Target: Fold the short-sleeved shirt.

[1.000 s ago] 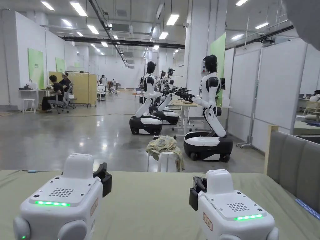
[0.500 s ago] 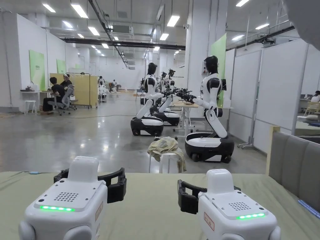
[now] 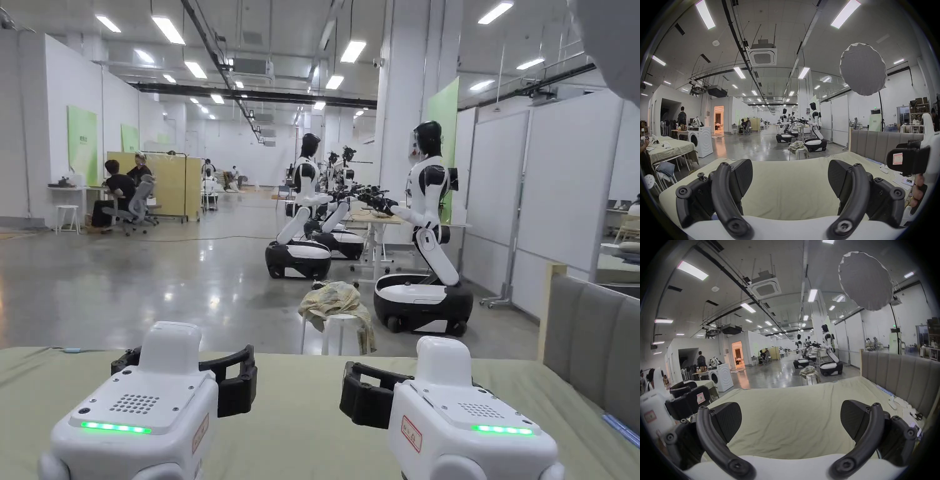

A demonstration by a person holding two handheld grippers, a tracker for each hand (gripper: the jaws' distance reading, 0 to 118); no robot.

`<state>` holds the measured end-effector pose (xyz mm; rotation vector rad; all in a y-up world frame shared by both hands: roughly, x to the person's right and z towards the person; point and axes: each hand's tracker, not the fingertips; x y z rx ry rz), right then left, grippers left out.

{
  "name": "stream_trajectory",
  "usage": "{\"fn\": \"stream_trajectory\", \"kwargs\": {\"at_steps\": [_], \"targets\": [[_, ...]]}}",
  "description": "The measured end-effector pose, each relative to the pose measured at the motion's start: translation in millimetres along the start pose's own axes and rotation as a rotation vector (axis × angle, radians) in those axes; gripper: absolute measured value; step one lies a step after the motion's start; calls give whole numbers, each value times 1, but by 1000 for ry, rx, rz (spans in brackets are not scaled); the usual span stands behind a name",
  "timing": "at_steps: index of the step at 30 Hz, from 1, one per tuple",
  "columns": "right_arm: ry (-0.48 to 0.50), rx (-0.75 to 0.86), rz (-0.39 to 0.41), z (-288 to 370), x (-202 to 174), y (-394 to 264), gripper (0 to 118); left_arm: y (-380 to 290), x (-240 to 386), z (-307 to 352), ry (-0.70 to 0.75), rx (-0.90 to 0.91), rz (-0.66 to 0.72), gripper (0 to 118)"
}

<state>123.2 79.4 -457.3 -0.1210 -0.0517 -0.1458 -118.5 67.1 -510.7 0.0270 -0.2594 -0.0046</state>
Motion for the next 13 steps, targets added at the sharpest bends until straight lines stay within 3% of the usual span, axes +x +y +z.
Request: {"fn": "stream_trajectory", "kwargs": {"at_steps": [4,9,13], "targets": [[-16,-97,-70,1,-1,8,118,-1,-2,1,9,3,17,95],[7,-84,-71,-2,2,5,118,-1,-1,1,14,0,9,95],[-37,-45,-35,6,-7,6,118,0,-1,2,18,4,9,95]]}}
